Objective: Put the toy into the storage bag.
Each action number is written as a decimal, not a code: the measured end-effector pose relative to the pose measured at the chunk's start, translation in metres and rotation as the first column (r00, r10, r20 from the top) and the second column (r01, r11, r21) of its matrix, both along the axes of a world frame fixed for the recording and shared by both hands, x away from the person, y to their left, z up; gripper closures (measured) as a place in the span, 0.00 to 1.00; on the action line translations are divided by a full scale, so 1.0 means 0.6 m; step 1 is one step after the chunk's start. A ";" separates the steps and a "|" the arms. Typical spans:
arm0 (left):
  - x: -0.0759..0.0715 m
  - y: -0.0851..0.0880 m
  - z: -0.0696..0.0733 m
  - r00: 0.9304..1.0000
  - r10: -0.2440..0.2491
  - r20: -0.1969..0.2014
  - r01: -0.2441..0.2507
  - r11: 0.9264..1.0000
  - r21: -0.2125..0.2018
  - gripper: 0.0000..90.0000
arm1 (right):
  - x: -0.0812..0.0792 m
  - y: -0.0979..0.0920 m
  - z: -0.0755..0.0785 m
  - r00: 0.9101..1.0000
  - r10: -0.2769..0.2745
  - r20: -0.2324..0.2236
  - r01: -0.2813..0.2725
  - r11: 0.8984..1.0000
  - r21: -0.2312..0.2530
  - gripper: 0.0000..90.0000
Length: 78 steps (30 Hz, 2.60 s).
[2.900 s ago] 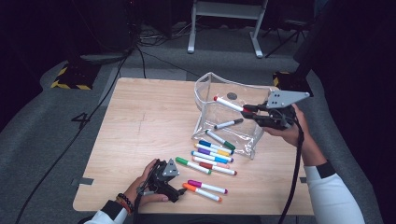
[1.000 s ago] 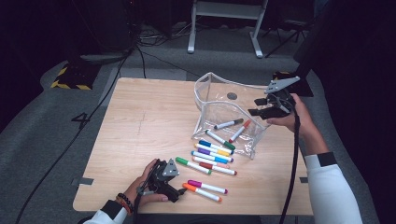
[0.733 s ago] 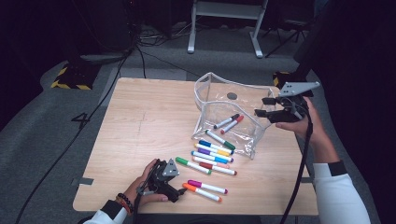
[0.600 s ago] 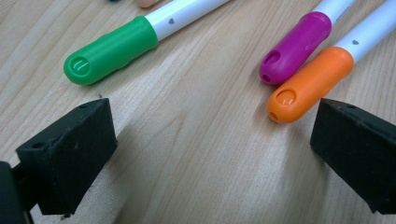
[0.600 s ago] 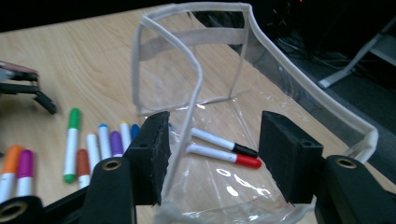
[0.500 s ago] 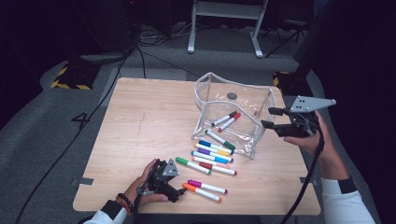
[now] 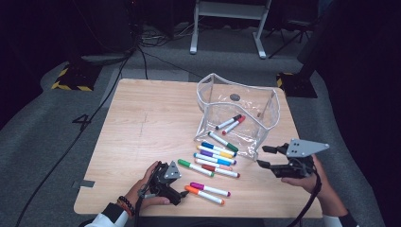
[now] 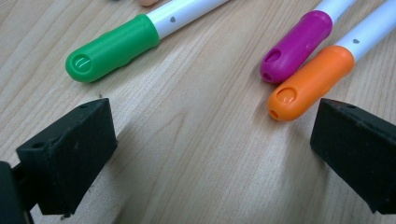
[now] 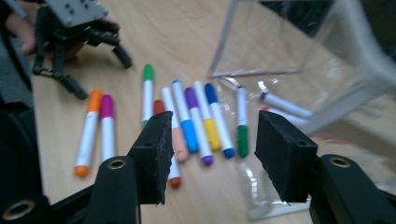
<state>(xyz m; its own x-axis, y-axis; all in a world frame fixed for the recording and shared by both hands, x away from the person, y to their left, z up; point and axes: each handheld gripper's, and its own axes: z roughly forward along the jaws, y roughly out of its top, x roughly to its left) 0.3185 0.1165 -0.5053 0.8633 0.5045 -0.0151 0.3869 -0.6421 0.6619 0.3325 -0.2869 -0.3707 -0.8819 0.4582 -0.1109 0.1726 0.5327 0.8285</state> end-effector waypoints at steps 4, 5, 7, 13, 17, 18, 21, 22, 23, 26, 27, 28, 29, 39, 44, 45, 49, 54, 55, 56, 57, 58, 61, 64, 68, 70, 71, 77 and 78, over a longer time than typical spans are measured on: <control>0.000 0.000 0.000 1.000 0.000 0.000 0.000 1.000 0.000 0.01 | -0.005 0.032 -0.047 0.998 0.053 -0.030 -0.054 0.998 -0.033 0.59; 0.000 0.000 0.000 1.000 0.000 0.000 0.000 1.000 0.000 0.01 | -0.003 0.041 -0.059 0.997 0.067 -0.031 -0.068 0.996 -0.053 0.60; 0.000 0.000 0.000 1.000 0.000 0.000 0.000 1.000 0.000 0.01 | 0.001 0.055 -0.078 0.994 0.090 -0.060 -0.093 0.994 -0.064 0.62; 0.000 0.000 0.000 1.000 0.000 0.000 0.000 1.000 0.000 0.01 | 0.023 0.109 -0.130 0.982 0.154 -0.109 -0.166 0.979 -0.115 0.64; 0.000 0.000 0.000 1.000 0.000 0.000 0.000 1.000 0.000 0.01 | 0.036 0.144 -0.154 0.975 0.188 -0.117 -0.203 0.971 -0.130 0.69; 0.000 0.000 0.000 1.000 0.000 0.001 0.000 1.000 0.000 0.01 | 0.040 0.152 -0.159 0.973 0.197 -0.124 -0.212 0.968 -0.132 0.70; 0.000 0.000 0.000 1.000 0.000 0.000 0.000 1.000 0.000 0.01 | 0.050 0.171 -0.169 0.974 0.195 -0.115 -0.212 0.965 -0.157 0.71; 0.000 0.000 0.000 1.000 0.001 0.000 -0.001 1.000 0.000 0.01 | 0.053 0.176 -0.170 0.973 0.198 -0.117 -0.215 0.964 -0.156 0.72; 0.000 0.000 0.000 1.000 0.000 0.001 0.000 1.000 0.001 0.01 | 0.055 0.181 -0.172 0.974 0.196 -0.113 -0.212 0.963 -0.164 0.72; -0.002 -0.001 0.000 1.000 -0.009 -0.001 0.009 1.000 0.000 0.01 | 0.061 0.191 -0.178 0.972 0.200 -0.121 -0.219 0.961 -0.169 0.73; -0.002 -0.001 0.000 1.000 -0.013 0.000 0.013 1.000 -0.003 0.01 | 0.063 0.195 -0.181 0.972 0.202 -0.122 -0.222 0.960 -0.174 0.74; -0.002 -0.001 0.000 1.000 -0.014 0.000 0.014 1.000 -0.003 0.01 | 0.065 0.198 -0.182 0.972 0.200 -0.124 -0.220 0.959 -0.178 0.74; -0.003 -0.002 0.000 1.000 -0.017 0.001 0.017 1.000 -0.001 0.01 | 0.066 0.199 -0.184 0.973 0.198 -0.123 -0.218 0.959 -0.180 0.75; -0.010 -0.013 0.000 0.999 -0.037 -0.002 0.037 0.999 -0.005 0.01 | 0.076 0.215 -0.199 0.965 0.206 -0.162 -0.236 0.952 -0.195 0.80; -0.010 -0.013 0.000 0.999 -0.037 -0.001 0.037 0.999 -0.004 0.01 | 0.077 0.208 -0.199 0.964 0.193 -0.180 -0.226 0.957 -0.184 0.83; -0.010 -0.013 0.000 0.999 -0.037 -0.001 0.037 0.999 -0.005 0.01 | 0.077 0.206 -0.199 0.964 0.192 -0.185 -0.225 0.957 -0.181 0.83; -0.010 -0.013 0.000 0.999 -0.038 -0.002 0.038 0.999 -0.005 0.01 | 0.075 0.201 -0.196 0.965 0.199 -0.174 -0.232 0.953 -0.197 0.83; -0.010 -0.013 0.000 0.999 -0.037 -0.002 0.037 0.999 -0.004 0.01 | 0.072 0.183 -0.175 0.967 0.198 -0.163 -0.222 0.964 -0.149 0.83; -0.010 -0.013 0.000 0.999 -0.037 -0.002 0.037 0.999 -0.005 0.01 | 0.071 0.177 -0.169 0.967 0.198 -0.160 -0.220 0.966 -0.134 0.83; -0.010 -0.013 0.000 0.999 -0.038 -0.002 0.038 0.999 -0.005 0.01 | 0.071 0.173 -0.165 0.967 0.197 -0.161 -0.217 0.968 -0.124 0.83; -0.009 -0.013 0.000 0.999 -0.038 -0.001 0.038 0.999 -0.005 0.01 | 0.071 0.169 -0.159 0.968 0.196 -0.158 -0.215 0.970 -0.112 0.83; -0.009 -0.013 0.000 0.999 -0.039 -0.001 0.039 0.999 -0.005 0.01 | 0.071 0.164 -0.152 0.969 0.196 -0.150 -0.212 0.972 -0.100 0.83; -0.009 -0.012 0.000 0.999 -0.038 -0.001 0.038 0.999 -0.004 0.01 | 0.071 0.150 -0.125 0.977 0.181 -0.117 -0.189 0.980 -0.059 0.83; -0.009 -0.012 0.000 0.999 -0.038 -0.001 0.038 0.999 -0.003 0.01 | 0.070 0.136 -0.098 0.982 0.167 -0.085 -0.170 0.985 -0.029 0.83; -0.009 -0.012 0.000 0.999 -0.038 -0.001 0.038 0.999 -0.004 0.01 | 0.064 0.116 -0.058 0.989 0.145 -0.038 -0.145 0.989 0.005 0.83; -0.009 -0.012 0.000 0.999 -0.038 -0.001 0.038 0.999 -0.004 0.01 | 0.061 0.110 -0.041 0.990 0.139 -0.022 -0.139 0.990 0.013 0.83; -0.009 -0.012 0.000 0.999 -0.038 -0.001 0.038 0.999 -0.004 0.01 | 0.058 0.107 -0.028 0.990 0.138 -0.009 -0.137 0.990 0.012 0.83; -0.009 -0.012 0.000 0.999 -0.038 -0.001 0.038 0.999 -0.005 0.01 | 0.054 0.094 0.038 0.991 0.122 0.047 -0.123 0.992 0.027 0.83; -0.009 -0.012 0.000 0.999 -0.038 -0.001 0.038 0.999 -0.004 0.01 | 0.055 0.093 0.048 0.991 0.121 0.052 -0.122 0.992 0.031 0.83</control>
